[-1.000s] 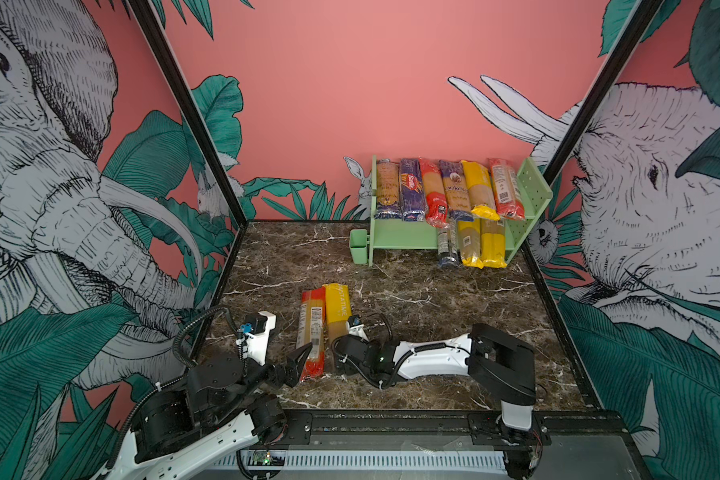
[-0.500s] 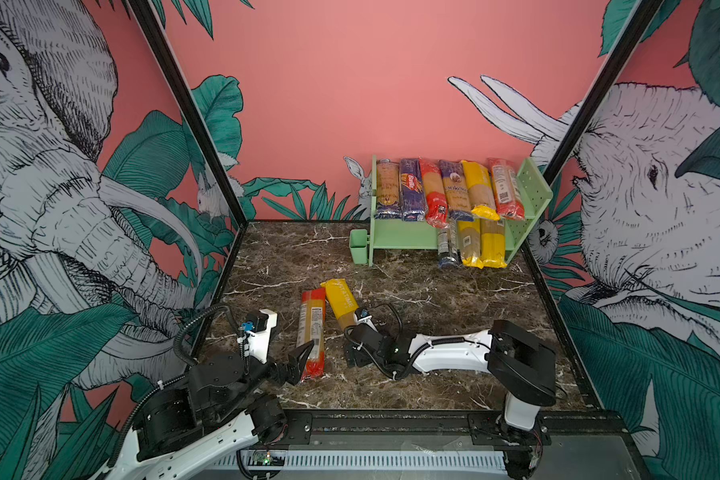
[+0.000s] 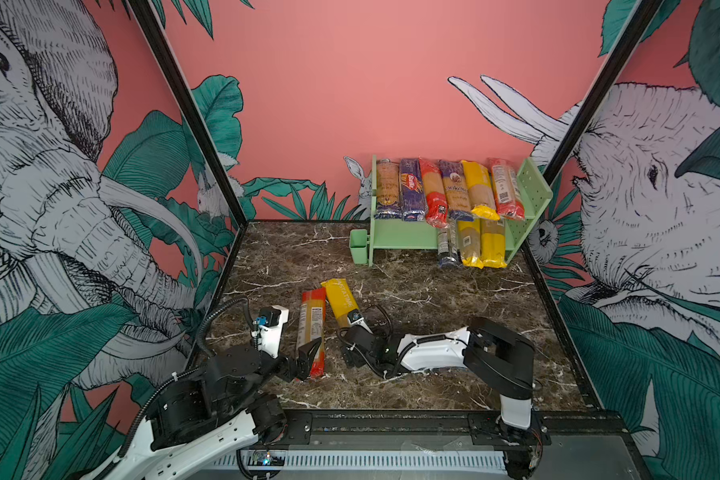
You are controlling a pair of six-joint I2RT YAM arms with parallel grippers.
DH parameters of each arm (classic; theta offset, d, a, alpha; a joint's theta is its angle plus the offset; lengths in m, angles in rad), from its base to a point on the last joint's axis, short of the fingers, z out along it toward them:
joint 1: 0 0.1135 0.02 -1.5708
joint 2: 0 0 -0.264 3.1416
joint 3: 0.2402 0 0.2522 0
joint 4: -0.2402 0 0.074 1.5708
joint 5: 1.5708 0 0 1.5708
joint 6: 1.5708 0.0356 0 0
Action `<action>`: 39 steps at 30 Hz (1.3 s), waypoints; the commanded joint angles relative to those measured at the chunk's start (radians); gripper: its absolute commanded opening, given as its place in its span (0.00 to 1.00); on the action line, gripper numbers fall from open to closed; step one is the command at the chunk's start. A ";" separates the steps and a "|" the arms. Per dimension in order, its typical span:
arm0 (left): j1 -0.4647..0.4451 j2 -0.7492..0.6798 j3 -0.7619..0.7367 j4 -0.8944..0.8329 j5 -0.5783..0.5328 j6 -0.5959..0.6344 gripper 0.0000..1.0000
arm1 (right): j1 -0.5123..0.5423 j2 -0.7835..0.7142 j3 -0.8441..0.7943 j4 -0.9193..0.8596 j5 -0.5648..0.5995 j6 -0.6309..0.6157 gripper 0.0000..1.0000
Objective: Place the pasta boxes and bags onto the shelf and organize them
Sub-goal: 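Lower the right gripper onto the yellow Pastatime bag's end and grasp it, then lift the Pastatime bag upright and carry it to the shelf's lower tier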
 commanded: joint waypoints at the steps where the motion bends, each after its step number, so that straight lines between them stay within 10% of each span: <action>1: 0.004 0.019 -0.012 0.047 -0.010 -0.018 0.99 | -0.007 0.047 -0.011 0.058 -0.036 0.026 0.97; 11: 0.004 0.018 -0.029 0.072 -0.018 -0.028 0.99 | 0.001 0.068 -0.170 0.274 -0.130 0.136 0.00; 39: 0.004 0.090 -0.008 0.122 -0.020 0.004 0.98 | 0.010 -0.731 -0.374 -0.017 0.117 -0.001 0.00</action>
